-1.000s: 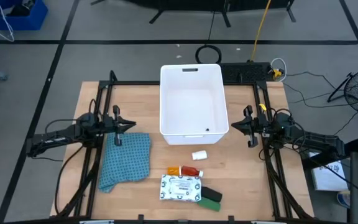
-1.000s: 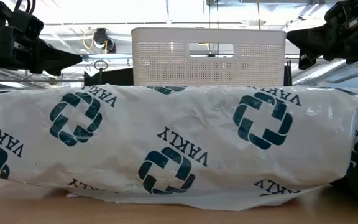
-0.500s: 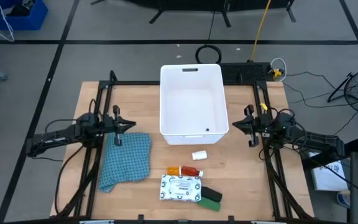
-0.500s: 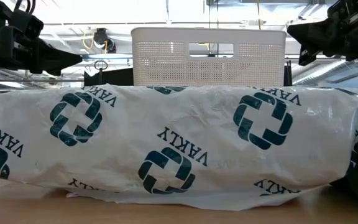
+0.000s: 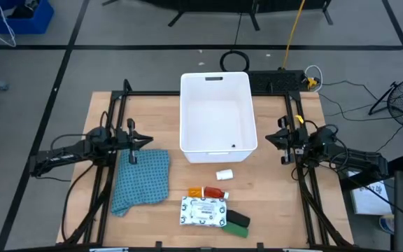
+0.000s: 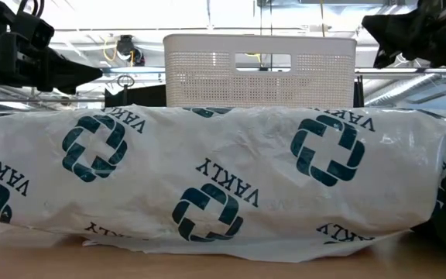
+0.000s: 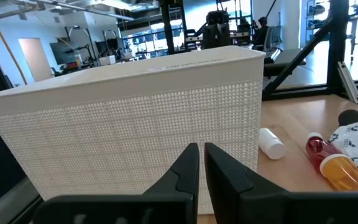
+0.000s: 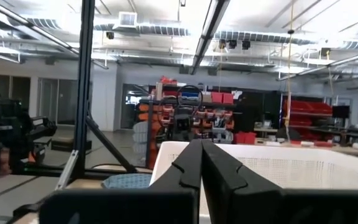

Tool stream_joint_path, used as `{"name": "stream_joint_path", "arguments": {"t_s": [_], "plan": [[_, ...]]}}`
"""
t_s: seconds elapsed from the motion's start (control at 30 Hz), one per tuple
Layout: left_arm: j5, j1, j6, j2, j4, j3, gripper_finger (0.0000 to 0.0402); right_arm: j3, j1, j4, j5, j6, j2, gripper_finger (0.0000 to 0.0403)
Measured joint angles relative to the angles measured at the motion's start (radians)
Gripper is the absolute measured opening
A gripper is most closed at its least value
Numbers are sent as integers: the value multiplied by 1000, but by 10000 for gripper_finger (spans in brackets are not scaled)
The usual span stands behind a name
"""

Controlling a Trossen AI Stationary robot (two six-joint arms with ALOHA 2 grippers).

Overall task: Pick & place medical supplies in basket/bin
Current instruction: Put the black bandage in the white basket

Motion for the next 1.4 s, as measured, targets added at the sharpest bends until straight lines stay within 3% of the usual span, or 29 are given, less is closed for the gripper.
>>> {"name": "stream_joint_path", "arguments": {"t_s": [0.47, 0.73, 1.17, 1.23, 1.4], "plan": [[3, 0, -235, 0, 196, -1, 31, 0, 0, -3, -4, -54, 0, 0], [6, 0, -339, 0, 223, -1, 31, 0, 0, -22, -4, -31, 0, 0], [54, 0, -157, 5, 259, -1, 31, 0, 7, 12, -54, -12, 25, 0], [54, 0, -160, 6, 263, 0, 31, 0, 38, 49, -65, -46, 49, 0], [53, 0, -160, 6, 257, 0, 31, 26, 158, 130, 30, -103, 148, 0]]}}
